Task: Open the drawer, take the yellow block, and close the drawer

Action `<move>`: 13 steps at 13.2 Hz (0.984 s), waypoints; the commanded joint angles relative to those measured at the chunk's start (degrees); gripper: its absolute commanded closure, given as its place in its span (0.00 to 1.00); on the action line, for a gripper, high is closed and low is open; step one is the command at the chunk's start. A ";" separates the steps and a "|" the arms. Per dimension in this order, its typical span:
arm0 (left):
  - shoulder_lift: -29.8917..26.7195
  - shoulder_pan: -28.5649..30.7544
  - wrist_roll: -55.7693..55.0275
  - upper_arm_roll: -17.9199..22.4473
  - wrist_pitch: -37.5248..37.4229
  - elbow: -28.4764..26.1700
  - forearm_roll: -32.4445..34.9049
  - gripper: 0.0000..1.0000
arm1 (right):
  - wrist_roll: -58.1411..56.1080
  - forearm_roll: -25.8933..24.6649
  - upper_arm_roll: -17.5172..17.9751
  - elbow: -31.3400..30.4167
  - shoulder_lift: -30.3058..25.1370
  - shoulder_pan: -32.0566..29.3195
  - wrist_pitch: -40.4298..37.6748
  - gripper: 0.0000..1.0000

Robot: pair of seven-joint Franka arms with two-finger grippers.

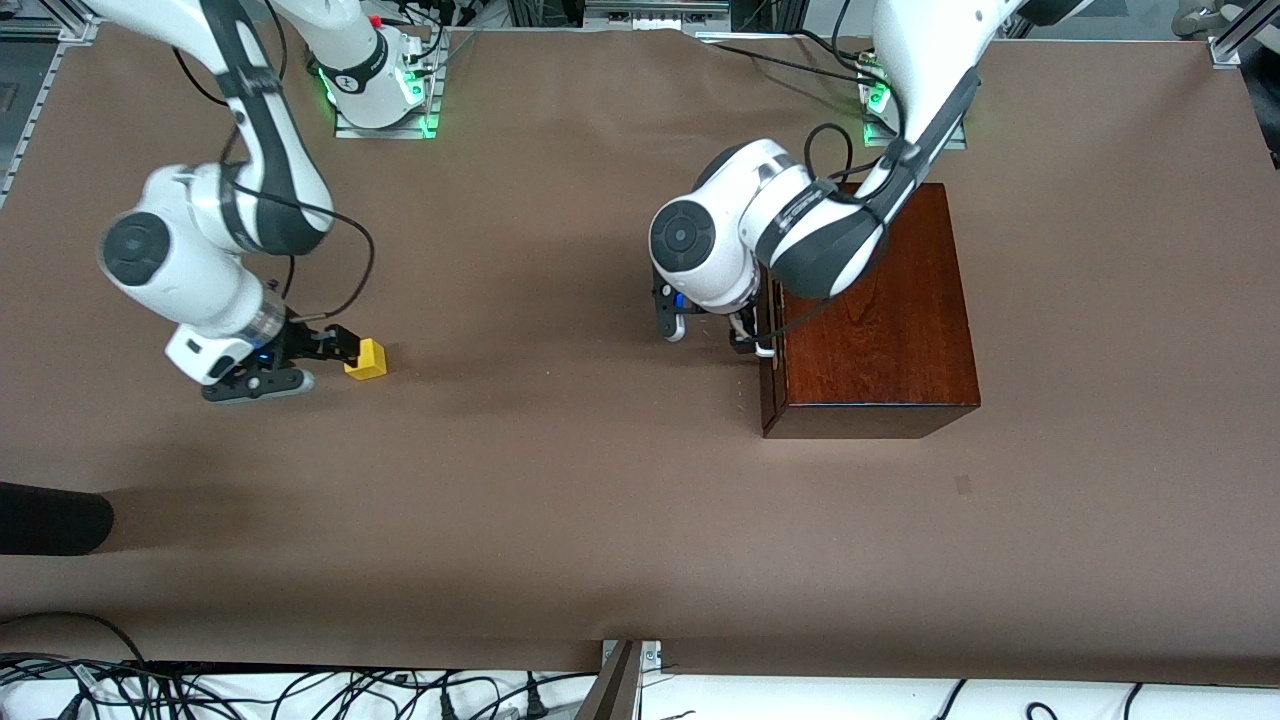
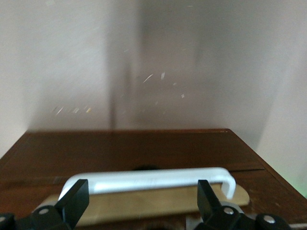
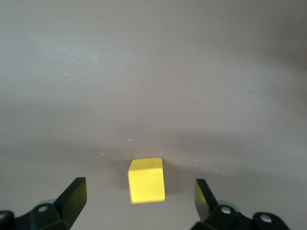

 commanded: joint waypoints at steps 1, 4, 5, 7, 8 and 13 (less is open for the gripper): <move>-9.26 4.01 -7.01 0.20 -3.55 -0.46 -1.83 0.00 | -1.38 0.14 2.23 7.41 -3.24 -2.36 -11.52 0.00; -16.46 13.76 -7.91 0.20 -8.29 0.87 -9.31 0.00 | -1.11 -0.30 6.26 11.47 -7.46 -5.16 -19.89 0.00; -18.75 17.18 -7.65 0.03 -10.40 0.87 -9.50 0.00 | -1.11 -0.56 6.89 12.00 -8.78 -5.87 -21.65 0.00; -20.61 22.38 -7.21 -0.23 -14.19 1.48 -9.59 0.00 | -1.11 -1.44 6.98 12.70 -11.15 -5.88 -25.34 0.00; -20.44 23.80 -7.38 -0.06 -15.59 4.01 -10.02 0.00 | -1.11 -1.44 6.98 13.93 -11.42 -5.88 -27.10 0.00; -26.39 22.84 -7.99 11.51 -16.06 0.02 -16.93 0.00 | -0.68 -3.81 6.81 19.21 -11.69 -5.79 -34.49 0.00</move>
